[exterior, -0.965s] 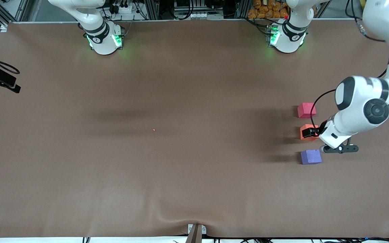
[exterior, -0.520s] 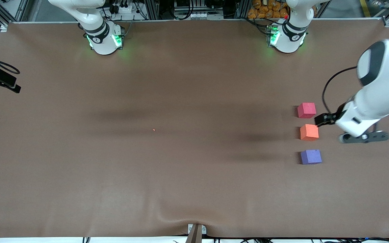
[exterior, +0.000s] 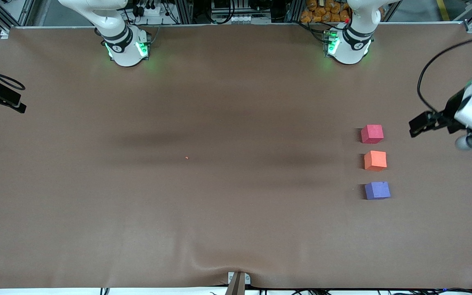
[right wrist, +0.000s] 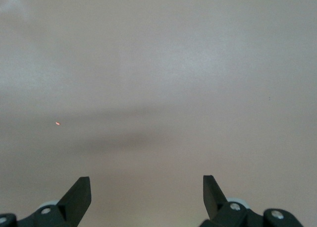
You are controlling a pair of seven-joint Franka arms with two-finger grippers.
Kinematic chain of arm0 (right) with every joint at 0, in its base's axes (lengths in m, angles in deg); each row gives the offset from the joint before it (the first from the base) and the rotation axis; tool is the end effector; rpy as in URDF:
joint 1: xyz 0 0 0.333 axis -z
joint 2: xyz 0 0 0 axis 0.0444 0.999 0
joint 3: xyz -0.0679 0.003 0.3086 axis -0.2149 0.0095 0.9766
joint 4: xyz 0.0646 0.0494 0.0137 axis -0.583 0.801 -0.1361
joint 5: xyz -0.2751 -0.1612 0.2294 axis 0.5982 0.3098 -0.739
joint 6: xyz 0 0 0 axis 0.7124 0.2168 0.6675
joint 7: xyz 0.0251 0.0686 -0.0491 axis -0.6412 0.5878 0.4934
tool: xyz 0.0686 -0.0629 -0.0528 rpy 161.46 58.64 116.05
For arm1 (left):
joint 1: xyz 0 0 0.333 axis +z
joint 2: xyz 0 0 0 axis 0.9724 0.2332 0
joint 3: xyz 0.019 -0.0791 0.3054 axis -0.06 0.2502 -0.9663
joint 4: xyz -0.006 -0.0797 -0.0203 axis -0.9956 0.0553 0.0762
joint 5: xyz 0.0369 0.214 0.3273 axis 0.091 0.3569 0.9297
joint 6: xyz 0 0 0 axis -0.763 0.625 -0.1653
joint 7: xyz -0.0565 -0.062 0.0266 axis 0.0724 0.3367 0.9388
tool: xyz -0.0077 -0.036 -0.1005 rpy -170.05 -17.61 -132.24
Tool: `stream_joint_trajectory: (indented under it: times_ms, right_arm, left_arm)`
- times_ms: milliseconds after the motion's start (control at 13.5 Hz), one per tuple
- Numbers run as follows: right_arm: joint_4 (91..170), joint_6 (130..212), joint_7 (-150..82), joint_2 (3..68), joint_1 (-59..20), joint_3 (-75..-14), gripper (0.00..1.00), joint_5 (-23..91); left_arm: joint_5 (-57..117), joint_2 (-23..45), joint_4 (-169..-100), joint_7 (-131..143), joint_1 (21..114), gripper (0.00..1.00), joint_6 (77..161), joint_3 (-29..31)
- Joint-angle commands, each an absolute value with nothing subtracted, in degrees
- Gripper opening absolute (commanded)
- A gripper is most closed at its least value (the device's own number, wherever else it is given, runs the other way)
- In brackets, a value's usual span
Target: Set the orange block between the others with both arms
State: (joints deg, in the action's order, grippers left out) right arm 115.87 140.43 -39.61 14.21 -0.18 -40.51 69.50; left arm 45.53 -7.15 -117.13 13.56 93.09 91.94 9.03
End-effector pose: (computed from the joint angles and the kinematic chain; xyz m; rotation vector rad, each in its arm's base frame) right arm 0.5546 -0.0326 0.6500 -3.1213 0.1086 0.0175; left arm 0.5900 -0.0676 0.6233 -3.0845 -0.1168 -0.0622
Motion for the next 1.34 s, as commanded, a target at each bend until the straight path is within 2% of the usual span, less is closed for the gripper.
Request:
stream_joint_trajectory:
  times_ms: [0,742,891,1039,1262]
  right_arm:
    - [114.78,139.64,-40.30,14.53,0.01,-40.14,1.00,69.43]
    - [114.78,139.64,-40.30,14.53,0.18,-40.14,1.00,69.43]
    - [114.78,139.64,-40.30,14.53,0.18,-40.23,1.00,69.43]
    - [114.78,139.64,-40.30,14.53,0.18,-40.14,1.00,69.43]
    - [114.78,139.64,-40.30,14.53,0.18,-40.14,1.00,69.43]
  left_arm:
    - [43.96,-9.90,-117.55,13.32,93.30,1.00,89.90,10.29]
    - [42.56,-12.89,-117.72,8.42,94.35,1.00,87.96,9.42]
    - [40.10,-14.03,-118.68,6.47,90.95,1.00,87.88,3.03]
    - [38.95,-15.60,-120.79,4.45,83.41,1.00,86.91,-5.49]
    - [38.95,-16.92,-122.81,4.45,77.75,1.00,86.91,-11.32]
